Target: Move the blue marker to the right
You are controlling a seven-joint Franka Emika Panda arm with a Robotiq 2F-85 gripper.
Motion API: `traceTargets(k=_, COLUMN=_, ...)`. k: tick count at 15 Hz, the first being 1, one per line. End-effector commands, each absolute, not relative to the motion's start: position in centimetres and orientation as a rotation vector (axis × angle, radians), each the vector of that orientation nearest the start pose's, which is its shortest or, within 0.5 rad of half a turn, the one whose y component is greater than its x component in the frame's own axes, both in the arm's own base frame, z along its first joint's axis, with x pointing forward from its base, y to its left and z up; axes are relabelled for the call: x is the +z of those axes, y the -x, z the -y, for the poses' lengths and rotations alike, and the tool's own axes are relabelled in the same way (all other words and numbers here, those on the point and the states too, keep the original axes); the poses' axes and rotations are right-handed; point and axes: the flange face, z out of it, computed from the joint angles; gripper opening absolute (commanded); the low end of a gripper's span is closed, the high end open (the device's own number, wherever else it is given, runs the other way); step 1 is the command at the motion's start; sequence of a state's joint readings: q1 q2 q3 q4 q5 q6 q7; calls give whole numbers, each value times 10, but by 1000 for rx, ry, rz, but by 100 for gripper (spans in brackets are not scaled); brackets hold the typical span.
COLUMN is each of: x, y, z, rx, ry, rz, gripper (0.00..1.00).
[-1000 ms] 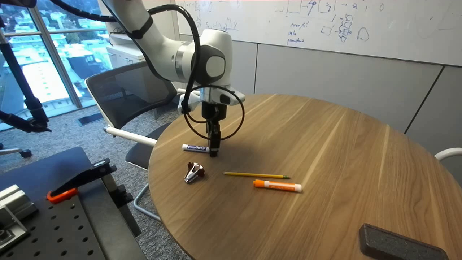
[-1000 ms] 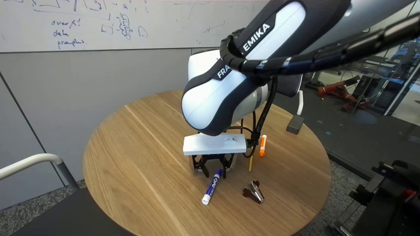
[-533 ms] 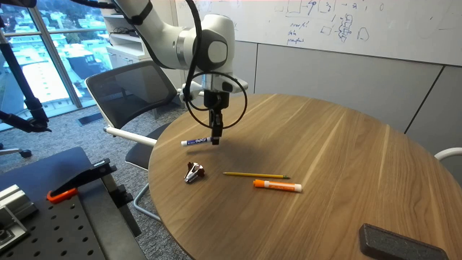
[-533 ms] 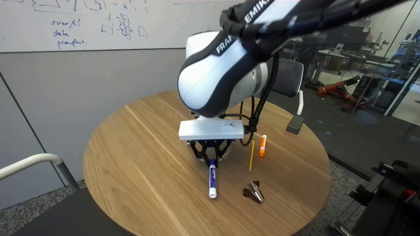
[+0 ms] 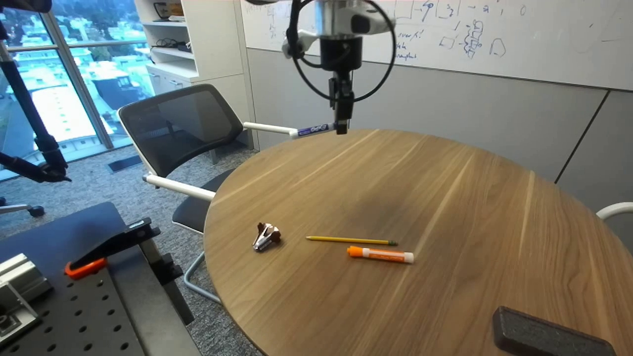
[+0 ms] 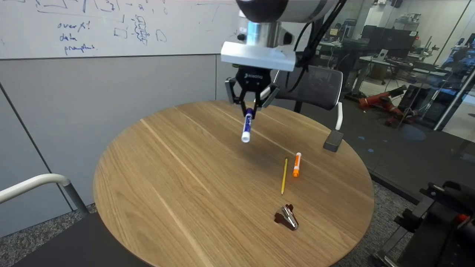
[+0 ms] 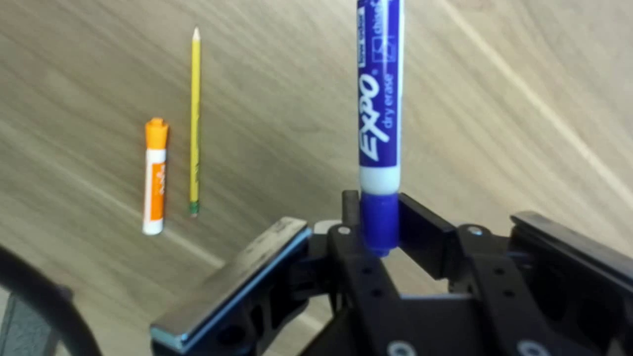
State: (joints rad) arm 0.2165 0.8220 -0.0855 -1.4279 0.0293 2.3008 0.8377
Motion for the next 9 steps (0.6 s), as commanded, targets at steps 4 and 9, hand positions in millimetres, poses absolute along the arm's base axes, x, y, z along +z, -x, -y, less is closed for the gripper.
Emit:
traceTargets(k=4, x=217, y=-707, z=91, rx=-68, ry=2880, rz=-1359, gripper=6)
traceTargets(k=9, x=135, y=-653, z=203, rx=64, ry=2918, rz=-1457, gripper=6)
